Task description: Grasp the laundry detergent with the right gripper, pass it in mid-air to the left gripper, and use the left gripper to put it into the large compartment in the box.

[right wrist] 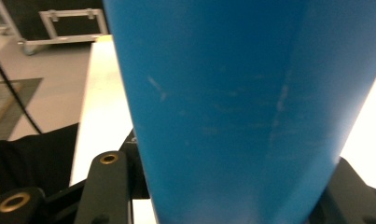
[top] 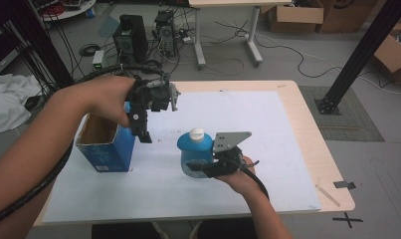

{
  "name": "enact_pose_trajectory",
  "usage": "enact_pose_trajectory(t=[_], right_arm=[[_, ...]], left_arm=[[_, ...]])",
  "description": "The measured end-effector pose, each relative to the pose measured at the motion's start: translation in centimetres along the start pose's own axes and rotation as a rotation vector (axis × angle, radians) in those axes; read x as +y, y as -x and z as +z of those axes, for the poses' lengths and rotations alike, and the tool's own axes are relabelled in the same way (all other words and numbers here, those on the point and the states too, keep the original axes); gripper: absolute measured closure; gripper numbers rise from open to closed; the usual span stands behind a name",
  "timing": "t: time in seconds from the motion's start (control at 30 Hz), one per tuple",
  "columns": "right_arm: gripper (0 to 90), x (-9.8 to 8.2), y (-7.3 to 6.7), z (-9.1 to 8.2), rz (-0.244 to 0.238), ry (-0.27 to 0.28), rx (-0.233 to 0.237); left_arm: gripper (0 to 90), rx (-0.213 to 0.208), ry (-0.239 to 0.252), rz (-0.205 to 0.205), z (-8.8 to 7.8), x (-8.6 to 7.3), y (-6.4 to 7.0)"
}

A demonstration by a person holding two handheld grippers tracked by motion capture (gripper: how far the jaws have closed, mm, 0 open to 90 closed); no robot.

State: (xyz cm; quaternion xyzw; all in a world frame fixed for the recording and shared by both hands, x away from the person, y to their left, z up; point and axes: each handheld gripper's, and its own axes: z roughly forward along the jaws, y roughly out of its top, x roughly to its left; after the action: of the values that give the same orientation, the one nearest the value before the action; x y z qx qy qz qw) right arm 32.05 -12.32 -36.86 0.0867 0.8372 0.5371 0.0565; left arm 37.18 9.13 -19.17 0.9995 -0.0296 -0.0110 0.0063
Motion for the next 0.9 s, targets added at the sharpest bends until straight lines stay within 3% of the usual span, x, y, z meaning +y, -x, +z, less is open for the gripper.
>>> enact_pose_trajectory(t=[0.23,0.43,0.53,0.9], right_arm=[[47.3,1.0,-0.7,2.4,0.003,-0.006,0.049],[47.5,1.6,-0.9,3.6,0.017,0.005,0.064],[47.6,2.0,-1.1,4.4,0.01,0.0,0.074],[47.0,3.1,-1.3,5.7,0.008,0.0,0.106]], left_arm=[[0.1,-0.007,-0.009,0.007,0.7,0.4,1.4],[0.1,-0.016,0.053,0.022,0.8,0.8,2.6],[0.1,-0.011,0.058,0.031,1.2,1.2,2.9],[0.1,-0.009,0.04,0.028,2.1,1.8,3.6]])
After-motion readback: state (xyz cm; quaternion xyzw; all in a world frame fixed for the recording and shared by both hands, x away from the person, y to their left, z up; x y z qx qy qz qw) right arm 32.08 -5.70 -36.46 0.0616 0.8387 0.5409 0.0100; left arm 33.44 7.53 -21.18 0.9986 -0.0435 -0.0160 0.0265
